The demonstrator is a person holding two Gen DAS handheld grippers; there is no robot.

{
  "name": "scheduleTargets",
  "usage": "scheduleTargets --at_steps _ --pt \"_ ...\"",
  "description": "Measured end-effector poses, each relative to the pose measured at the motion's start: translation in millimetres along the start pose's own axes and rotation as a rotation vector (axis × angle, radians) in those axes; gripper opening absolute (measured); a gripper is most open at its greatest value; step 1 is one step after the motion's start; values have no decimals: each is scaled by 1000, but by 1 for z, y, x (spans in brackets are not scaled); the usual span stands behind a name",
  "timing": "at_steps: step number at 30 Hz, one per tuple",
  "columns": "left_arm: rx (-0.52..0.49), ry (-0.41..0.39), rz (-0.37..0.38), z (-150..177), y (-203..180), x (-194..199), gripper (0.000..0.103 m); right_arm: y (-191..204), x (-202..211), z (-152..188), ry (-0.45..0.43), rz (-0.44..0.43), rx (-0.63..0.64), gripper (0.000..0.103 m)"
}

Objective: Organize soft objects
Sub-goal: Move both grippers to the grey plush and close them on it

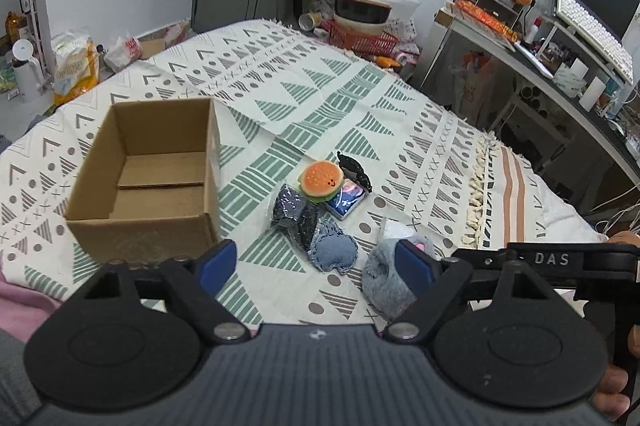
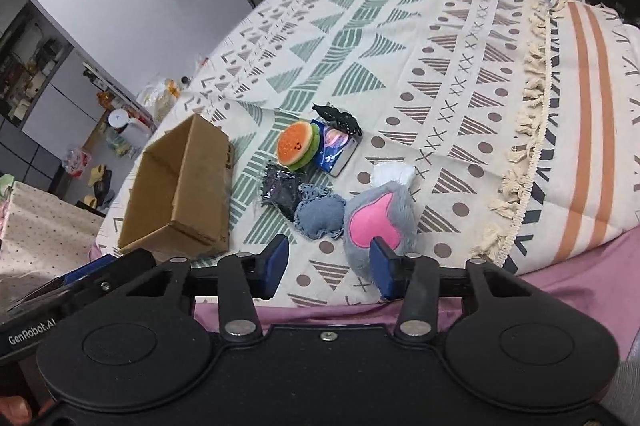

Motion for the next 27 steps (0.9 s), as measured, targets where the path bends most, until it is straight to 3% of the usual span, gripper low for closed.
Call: scheduleTargets --at_steps 9,15,23,27 --pt "38 68 16 -4 2 -43 56 -3 -37 -11 56 4 -24 42" --pt "62 132 13 1 5 -75 48 -8 -59 -13 87 8 -23 42" --pt "82 199 19 8 0 -111 47 -19 -84 -16 126 39 -21 42" --pt "84 227 18 10 -4 -125 47 -23 -91 -17 132 53 -22 55"
Point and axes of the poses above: each gripper's, at about its wrist camera, not at the fingertips, and x roughly against the way its jaws point, y to its left, z to its underside, the point moved 1 cm from there along -x, roughly the way its jaws point, and after that the axes turned 6 degrees about -x, right-handed, at the moved point
